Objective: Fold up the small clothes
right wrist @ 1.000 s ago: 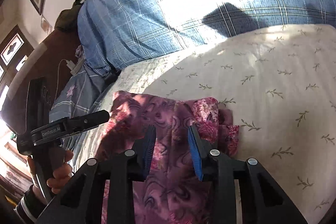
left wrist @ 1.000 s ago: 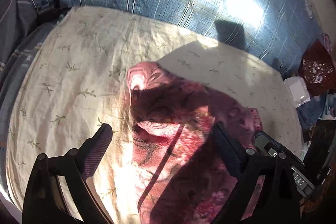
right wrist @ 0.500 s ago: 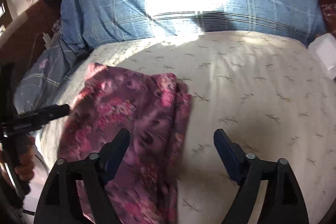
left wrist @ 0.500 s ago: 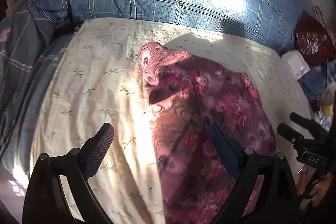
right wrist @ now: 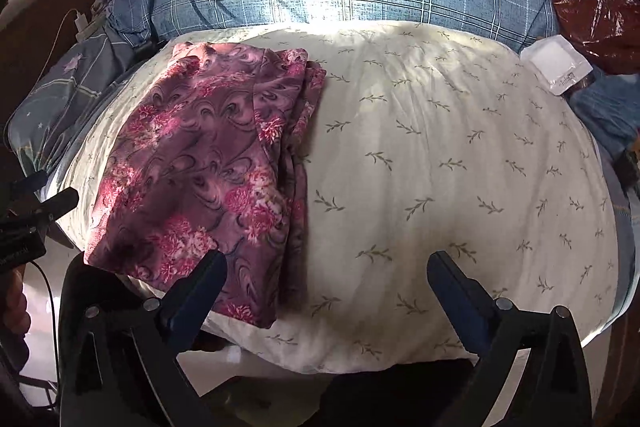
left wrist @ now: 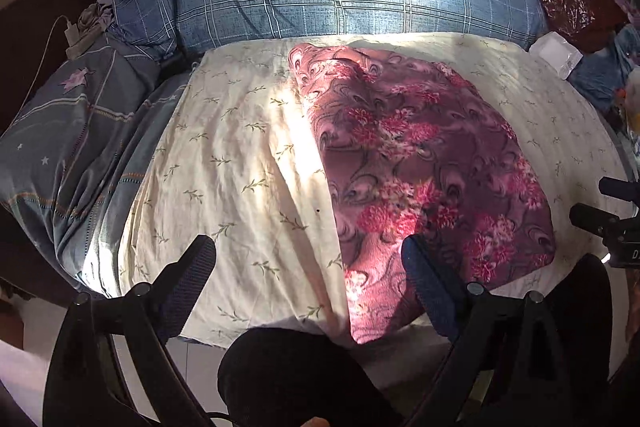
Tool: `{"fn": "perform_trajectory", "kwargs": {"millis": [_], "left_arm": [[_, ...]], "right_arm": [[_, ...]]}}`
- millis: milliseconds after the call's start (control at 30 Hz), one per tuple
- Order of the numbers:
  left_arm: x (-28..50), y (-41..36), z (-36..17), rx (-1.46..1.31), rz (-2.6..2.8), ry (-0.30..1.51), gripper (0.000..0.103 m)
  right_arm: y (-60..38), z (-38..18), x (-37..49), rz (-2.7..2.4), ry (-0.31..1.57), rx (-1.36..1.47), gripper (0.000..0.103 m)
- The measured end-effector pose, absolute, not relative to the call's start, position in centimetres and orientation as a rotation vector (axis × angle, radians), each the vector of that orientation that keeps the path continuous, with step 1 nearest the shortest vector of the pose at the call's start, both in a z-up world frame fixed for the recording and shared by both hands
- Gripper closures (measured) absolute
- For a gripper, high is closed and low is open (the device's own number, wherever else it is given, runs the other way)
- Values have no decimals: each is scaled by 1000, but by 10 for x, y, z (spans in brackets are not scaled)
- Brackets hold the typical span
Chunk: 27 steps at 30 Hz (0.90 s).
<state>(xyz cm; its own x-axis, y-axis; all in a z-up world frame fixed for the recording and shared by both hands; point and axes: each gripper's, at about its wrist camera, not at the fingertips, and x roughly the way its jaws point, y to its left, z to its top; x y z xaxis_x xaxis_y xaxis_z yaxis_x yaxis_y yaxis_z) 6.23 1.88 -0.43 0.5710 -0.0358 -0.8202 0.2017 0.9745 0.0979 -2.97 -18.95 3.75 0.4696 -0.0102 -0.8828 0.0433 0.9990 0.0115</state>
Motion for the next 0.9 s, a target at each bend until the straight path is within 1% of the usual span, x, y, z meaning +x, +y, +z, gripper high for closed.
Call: {"fn": "perform_trajectory", "kwargs": {"millis": [300,633,900], "left_arm": [[39,-1,-9,265,-196,990,8],[35,1,6,192,-223,977,8],[23,-7,6,210,-250,973,8]], "right_arm": [[-174,45,-47,-22,1045,-45,1],[-163,57,-56,-33,1008,-67,1],[-170,59,-64,-58,1001,-54,1]]}}
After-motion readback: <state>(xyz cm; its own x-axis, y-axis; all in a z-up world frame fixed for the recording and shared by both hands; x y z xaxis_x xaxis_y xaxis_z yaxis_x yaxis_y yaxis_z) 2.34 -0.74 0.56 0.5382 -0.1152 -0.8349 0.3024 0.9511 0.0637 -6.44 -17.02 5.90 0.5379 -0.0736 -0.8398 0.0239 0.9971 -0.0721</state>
